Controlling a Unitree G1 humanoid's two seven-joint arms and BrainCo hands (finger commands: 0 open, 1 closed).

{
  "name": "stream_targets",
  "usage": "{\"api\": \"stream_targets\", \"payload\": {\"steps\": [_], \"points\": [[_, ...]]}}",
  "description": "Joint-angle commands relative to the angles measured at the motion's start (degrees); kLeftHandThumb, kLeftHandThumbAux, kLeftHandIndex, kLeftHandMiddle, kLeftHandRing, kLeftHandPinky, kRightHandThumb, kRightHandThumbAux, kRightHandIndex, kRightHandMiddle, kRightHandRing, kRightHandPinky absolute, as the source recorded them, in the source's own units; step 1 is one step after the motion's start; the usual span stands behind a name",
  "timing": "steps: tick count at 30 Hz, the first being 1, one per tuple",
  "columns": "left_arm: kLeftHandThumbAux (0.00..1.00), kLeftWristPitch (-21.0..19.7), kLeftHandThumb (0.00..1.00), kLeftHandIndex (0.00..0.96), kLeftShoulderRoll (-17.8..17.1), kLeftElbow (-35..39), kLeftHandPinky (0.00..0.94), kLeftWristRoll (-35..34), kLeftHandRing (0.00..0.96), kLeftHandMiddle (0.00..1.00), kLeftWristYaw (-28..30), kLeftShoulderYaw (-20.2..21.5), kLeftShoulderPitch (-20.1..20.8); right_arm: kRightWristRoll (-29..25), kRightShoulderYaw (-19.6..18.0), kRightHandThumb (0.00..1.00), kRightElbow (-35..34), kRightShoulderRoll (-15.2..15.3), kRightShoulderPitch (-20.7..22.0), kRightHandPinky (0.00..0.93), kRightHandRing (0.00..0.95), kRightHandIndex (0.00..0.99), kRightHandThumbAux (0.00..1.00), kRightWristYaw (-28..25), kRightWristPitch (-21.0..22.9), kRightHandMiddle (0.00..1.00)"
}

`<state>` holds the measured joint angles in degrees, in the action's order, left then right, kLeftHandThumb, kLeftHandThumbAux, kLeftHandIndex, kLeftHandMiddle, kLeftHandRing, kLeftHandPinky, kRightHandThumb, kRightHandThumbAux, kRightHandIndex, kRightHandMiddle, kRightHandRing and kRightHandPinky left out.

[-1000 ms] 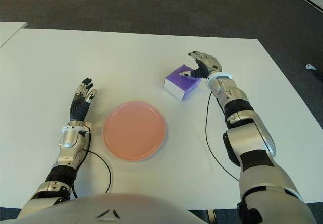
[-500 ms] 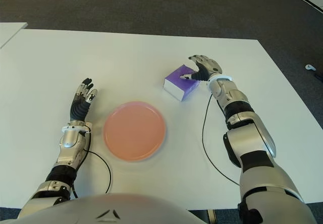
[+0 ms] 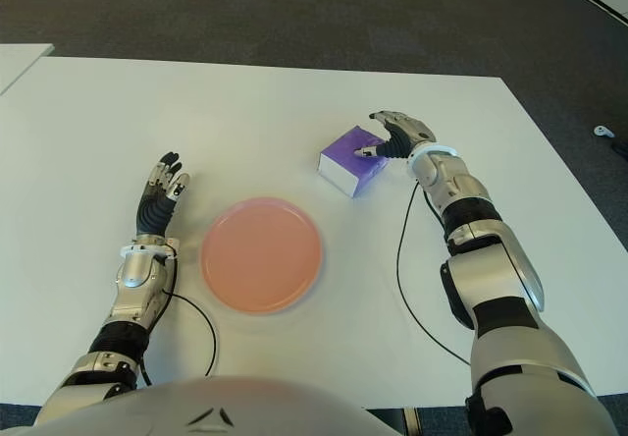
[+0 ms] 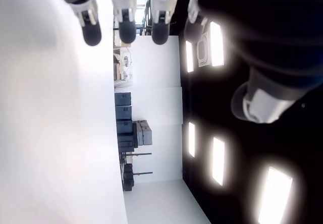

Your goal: Put the tissue paper into the plate.

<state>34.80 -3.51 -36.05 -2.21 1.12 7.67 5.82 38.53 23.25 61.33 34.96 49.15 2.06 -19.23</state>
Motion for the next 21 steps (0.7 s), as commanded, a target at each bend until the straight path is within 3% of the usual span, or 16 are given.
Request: {"api": "stream_targets", "payload": {"steps": [1, 9, 21], "points": [[0.505, -1.76, 0.000, 0.000, 0.54, -2.85, 0.000, -0.04, 0.000, 0.000, 0.61, -0.45, -2.35, -1.32, -0.59, 0.335, -1.88, 0.56, -2.11, 0.007, 0.000, 0.000, 0.402, -2.07, 0.76, 0.000], [0.500, -1.58, 0.000, 0.000, 0.53, -2.59, 0.000, 0.11, 0.000, 0.000, 0.55, -0.57, -2.46, -2.15, -1.46, 0.331, -4.92, 1.17, -3.60, 0.072, 0.000, 0.000, 0.422, -4.44, 0.89, 0.000], [0.498, -1.79, 0.000, 0.000, 0.57, -2.46, 0.000, 0.15, 0.000, 0.000, 0.39, -0.57, -2.55, -3.26, -2.61, 0.318, -6.62, 1.40, -5.00, 0.078, 0.000, 0.000, 0.412, -5.69, 0.82, 0.000]]}}
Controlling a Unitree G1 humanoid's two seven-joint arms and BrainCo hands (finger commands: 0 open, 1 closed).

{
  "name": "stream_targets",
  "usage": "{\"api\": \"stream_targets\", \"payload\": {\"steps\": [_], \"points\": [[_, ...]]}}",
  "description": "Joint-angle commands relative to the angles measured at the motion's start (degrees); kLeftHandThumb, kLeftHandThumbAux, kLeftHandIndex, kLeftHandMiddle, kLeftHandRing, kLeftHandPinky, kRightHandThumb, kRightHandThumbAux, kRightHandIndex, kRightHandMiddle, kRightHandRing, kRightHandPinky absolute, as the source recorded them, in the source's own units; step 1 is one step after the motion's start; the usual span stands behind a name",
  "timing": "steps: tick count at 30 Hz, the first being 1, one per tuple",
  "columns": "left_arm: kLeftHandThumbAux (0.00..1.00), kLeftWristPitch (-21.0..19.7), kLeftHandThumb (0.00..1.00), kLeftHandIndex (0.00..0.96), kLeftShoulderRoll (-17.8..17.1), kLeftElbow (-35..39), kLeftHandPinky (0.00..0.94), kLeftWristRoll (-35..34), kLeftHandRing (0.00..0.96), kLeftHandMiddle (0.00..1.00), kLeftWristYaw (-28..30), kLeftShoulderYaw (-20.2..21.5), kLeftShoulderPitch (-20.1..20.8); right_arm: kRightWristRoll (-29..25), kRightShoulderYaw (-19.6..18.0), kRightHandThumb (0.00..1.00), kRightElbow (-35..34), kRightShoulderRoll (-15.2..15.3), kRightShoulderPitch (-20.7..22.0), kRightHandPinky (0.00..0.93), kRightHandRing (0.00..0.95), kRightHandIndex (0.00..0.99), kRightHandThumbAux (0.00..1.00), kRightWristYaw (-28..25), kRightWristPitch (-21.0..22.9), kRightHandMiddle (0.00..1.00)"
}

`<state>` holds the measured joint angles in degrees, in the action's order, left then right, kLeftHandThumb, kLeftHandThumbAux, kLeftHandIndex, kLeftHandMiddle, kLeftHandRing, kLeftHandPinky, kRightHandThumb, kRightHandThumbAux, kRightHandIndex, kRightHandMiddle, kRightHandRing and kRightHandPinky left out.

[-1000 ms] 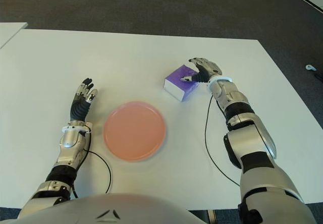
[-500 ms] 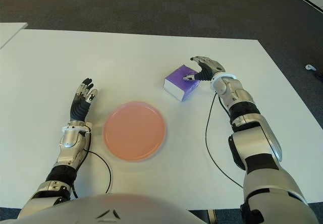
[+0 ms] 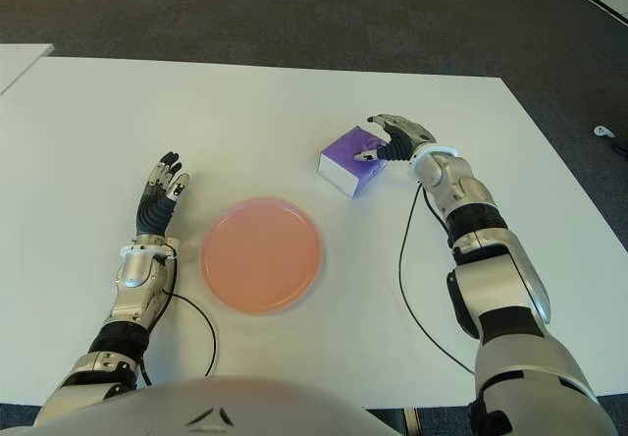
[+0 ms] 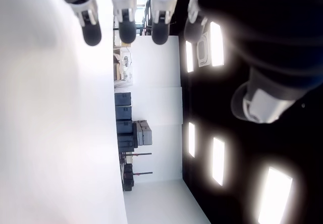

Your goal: Put the tissue paper into the plate.

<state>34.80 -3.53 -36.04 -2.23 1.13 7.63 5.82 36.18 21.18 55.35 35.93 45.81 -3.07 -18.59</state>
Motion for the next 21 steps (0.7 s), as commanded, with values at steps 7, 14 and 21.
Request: {"api": "stream_targets", "payload": {"steps": [7, 14, 21], "points": [[0.492, -2.09, 0.000, 0.000, 0.75, -2.35, 0.000, 0.35, 0.000, 0.000, 0.25, -0.70, -2.61, -1.31, -1.15, 0.297, -4.03, 0.76, -3.60, 0.065, 0.000, 0.000, 0.409, 0.37, -0.12, 0.000], [0.495, -2.22, 0.000, 0.000, 0.89, -2.32, 0.000, 0.33, 0.000, 0.000, 0.28, -0.77, -2.55, -1.72, -2.15, 0.295, -5.20, 0.40, -4.56, 0.069, 0.000, 0.000, 0.411, 0.98, -0.65, 0.000], [0.505, -2.03, 0.000, 0.000, 1.07, -2.78, 0.000, 0.37, 0.000, 0.000, 0.04, -0.68, -2.32, -1.87, -2.16, 0.291, -7.30, -0.52, -6.30, 0.082, 0.000, 0.007, 0.415, 1.64, -1.00, 0.000]]}}
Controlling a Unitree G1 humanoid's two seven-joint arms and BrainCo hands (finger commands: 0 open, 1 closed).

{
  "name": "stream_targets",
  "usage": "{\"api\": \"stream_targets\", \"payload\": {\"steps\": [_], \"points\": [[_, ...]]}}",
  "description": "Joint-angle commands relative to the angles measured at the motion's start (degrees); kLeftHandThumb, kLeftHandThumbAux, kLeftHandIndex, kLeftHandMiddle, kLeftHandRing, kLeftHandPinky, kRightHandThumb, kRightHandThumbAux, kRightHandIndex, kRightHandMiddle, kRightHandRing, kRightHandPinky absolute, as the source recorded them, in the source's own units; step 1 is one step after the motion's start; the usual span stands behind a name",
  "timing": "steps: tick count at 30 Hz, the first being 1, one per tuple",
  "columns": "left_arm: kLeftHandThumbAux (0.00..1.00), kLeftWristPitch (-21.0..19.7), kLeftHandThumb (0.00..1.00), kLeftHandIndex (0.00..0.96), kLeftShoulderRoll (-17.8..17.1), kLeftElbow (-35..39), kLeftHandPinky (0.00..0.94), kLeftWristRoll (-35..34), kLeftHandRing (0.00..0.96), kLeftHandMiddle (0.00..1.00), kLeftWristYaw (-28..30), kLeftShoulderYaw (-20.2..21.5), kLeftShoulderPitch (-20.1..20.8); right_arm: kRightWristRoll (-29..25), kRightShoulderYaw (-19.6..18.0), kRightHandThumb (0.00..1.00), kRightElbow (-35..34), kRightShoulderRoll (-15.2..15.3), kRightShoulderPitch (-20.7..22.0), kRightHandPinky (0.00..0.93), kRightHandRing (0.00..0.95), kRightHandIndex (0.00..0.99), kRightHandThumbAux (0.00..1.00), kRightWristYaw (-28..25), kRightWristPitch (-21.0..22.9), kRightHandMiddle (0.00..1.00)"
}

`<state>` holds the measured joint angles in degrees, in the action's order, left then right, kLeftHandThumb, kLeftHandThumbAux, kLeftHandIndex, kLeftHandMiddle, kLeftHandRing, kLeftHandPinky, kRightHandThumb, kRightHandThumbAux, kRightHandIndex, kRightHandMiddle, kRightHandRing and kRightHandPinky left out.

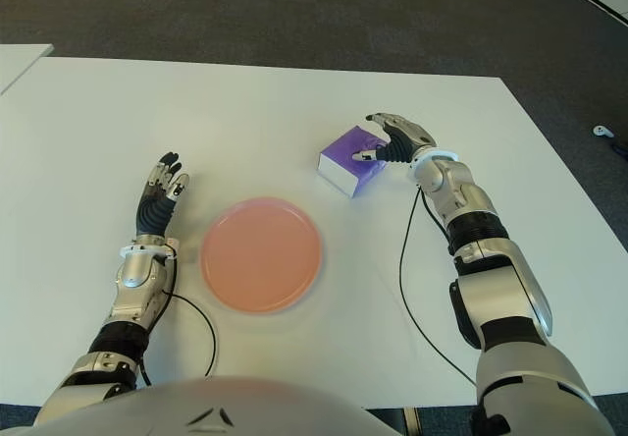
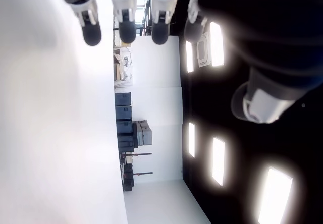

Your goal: Put the tissue paper into the plate.

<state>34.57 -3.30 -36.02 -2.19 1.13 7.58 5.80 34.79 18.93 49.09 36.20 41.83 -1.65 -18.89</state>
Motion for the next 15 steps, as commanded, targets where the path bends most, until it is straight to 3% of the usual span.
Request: {"api": "stream_targets", "payload": {"steps": [1, 15], "points": [[0.505, -1.78, 0.000, 0.000, 0.86, -2.86, 0.000, 0.34, 0.000, 0.000, 0.03, -0.63, -2.26, -0.47, 0.20, 0.291, -1.55, -0.89, -2.59, 0.082, 0.000, 0.007, 0.415, 0.15, -0.80, 0.000], [0.507, -1.52, 0.000, 0.000, 1.11, -3.60, 0.000, 0.24, 0.000, 0.000, 0.04, -0.52, -1.96, 0.49, 1.37, 0.295, -2.87, -1.69, -3.13, 0.087, 0.000, 0.009, 0.431, -0.90, -1.04, 0.000]]}}
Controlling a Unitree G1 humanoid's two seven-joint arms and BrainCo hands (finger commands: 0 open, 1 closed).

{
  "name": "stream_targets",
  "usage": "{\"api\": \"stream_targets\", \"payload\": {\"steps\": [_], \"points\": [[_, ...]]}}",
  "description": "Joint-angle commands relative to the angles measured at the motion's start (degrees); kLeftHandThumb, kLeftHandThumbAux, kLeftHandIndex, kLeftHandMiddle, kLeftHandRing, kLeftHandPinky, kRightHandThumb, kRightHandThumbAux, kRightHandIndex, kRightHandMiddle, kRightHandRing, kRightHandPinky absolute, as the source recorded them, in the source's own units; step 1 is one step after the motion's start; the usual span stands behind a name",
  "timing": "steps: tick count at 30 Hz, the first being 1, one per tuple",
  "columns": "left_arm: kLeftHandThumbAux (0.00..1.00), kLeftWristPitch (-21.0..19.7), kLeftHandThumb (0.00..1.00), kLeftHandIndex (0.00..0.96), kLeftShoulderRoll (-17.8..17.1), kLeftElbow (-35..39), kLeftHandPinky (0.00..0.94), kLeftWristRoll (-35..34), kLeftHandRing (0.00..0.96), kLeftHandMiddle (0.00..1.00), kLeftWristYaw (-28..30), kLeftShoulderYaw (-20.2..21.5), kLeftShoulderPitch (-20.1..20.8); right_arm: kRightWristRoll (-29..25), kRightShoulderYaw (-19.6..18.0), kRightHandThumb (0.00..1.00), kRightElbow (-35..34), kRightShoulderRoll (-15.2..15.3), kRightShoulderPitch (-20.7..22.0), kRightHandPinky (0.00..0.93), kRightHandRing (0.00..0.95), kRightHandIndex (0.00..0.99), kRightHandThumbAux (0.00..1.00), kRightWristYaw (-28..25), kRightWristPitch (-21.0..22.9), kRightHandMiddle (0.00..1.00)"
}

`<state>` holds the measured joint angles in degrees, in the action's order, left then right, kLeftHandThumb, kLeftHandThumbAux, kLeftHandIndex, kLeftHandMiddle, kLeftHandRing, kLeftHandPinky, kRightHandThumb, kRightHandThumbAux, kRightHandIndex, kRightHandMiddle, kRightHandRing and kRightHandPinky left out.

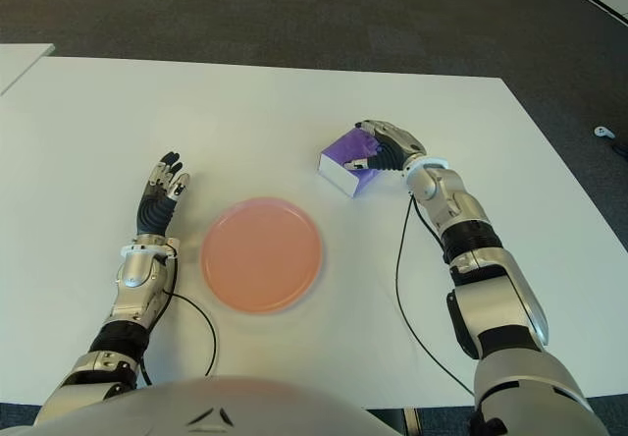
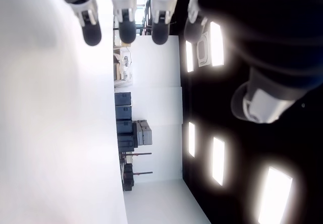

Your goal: Put the tissue paper into the plate.

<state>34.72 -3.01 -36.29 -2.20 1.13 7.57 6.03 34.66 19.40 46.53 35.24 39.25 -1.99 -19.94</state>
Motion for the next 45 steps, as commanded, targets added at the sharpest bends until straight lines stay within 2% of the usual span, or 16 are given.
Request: {"api": "stream_targets", "payload": {"steps": [1, 21, 45], "points": [[0.507, -1.67, 0.000, 0.000, 0.84, -3.36, 0.000, 0.27, 0.000, 0.000, 0.00, -0.53, -2.17, 0.67, 0.95, 0.295, -0.27, -0.75, -0.52, 0.087, 0.000, 0.009, 0.431, -0.54, 0.08, 0.000], [0.516, -0.50, 0.000, 0.000, 1.20, -3.36, 0.000, 1.26, 0.000, 0.000, -1.64, -0.48, -2.54, 2.34, 2.38, 0.324, 4.12, -2.54, 2.28, 0.080, 0.000, 0.010, 0.436, 0.38, 1.39, 0.000], [0.508, -0.73, 0.000, 0.000, 1.26, -2.87, 0.000, 0.99, 0.000, 0.000, -1.63, -0.27, -3.07, 3.70, 4.34, 0.305, 8.38, -3.82, 4.32, 0.051, 0.000, 0.002, 0.441, 2.82, -0.25, 0.000]]}}
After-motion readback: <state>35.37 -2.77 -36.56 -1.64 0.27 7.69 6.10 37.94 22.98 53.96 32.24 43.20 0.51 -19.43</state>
